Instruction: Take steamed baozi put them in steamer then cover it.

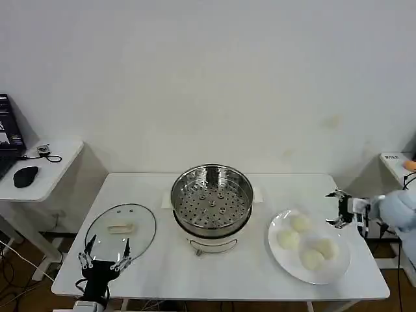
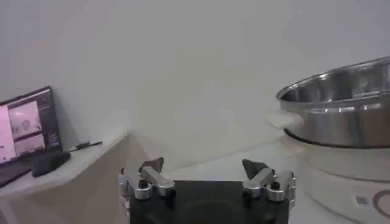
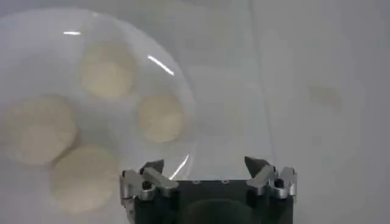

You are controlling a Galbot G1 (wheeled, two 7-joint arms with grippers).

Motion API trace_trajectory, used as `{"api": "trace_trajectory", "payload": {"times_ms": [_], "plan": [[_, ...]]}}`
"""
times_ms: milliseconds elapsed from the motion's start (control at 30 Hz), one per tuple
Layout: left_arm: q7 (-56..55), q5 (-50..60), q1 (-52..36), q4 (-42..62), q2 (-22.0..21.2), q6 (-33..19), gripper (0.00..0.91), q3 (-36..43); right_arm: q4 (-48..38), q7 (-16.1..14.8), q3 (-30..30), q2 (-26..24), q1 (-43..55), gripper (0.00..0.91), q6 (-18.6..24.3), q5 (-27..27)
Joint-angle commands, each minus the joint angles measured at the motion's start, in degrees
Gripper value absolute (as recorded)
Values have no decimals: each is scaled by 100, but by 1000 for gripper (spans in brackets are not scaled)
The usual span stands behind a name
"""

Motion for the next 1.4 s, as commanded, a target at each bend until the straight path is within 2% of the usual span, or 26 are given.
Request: {"api": "trace_trajectory", "payload": {"times_ms": [33, 233, 400, 633, 1000, 1400], "plan": [[38, 12, -1, 12, -1, -57, 907, -173, -1294, -865, -2685, 239, 2339, 907, 412, -73], [43, 16, -10, 16, -36, -54, 907, -265, -1522, -945, -3131, 647, 2524, 907, 336, 127], [57, 37, 24, 44, -65, -56, 907, -262, -1518, -948, -3237, 824, 2497, 907, 159, 238], [62, 61, 116, 24, -93, -94, 907, -268, -1635, -705, -3265, 966, 2321, 907, 58, 170], [65, 173, 217, -1, -107, -159, 907, -294, -1919, -506, -3244, 1261, 2293, 907, 45, 152], [51, 173, 210, -33, -115, -159, 907, -300, -1981, -438, -3249, 1358, 2245, 756, -82, 79]]}}
